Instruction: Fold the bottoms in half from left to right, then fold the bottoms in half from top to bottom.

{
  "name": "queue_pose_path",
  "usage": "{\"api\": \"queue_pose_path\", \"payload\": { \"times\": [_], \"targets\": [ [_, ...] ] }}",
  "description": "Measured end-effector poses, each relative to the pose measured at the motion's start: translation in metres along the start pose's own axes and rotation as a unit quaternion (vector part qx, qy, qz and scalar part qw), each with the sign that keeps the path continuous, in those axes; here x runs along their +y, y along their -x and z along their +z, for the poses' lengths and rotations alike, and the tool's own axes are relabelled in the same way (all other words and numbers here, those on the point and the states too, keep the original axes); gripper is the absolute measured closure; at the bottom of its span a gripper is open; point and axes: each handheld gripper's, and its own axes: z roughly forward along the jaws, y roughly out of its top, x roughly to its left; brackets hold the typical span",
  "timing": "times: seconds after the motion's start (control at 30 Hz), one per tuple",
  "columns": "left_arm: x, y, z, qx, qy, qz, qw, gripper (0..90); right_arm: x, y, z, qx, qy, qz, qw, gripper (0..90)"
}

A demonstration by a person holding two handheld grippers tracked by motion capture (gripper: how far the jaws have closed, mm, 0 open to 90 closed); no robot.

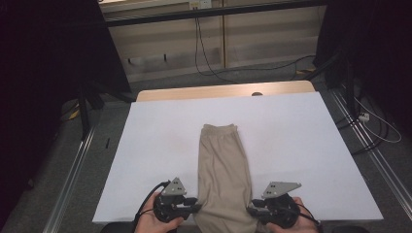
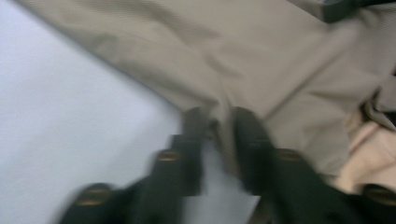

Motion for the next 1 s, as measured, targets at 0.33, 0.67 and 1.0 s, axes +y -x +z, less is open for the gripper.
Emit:
{"api": "queue_pose_path", "payload": {
  "times": [0.33, 0.67, 1.0],
  "targets": [
    [0.018, -0.034, -0.002, 0.073, 0.058, -0.021, 0.9954, 24.2, 0.024, 0.038, 0.006, -0.031, 0.037, 0.016, 0.9987, 39.7],
    [0.052, -0.067, 0.005, 0.096, 0.094, -0.027, 0.9905, 17.5, 0.060, 0.074, 0.011, -0.057, 0.076, 0.014, 0.9953, 37.5],
    [0.105, -0.119, 0.039, 0.145, 0.091, -0.023, 0.9849, 28.6, 0.109, 0.113, 0.036, -0.077, 0.092, 0.024, 0.9925, 55.5]
  ]
}}
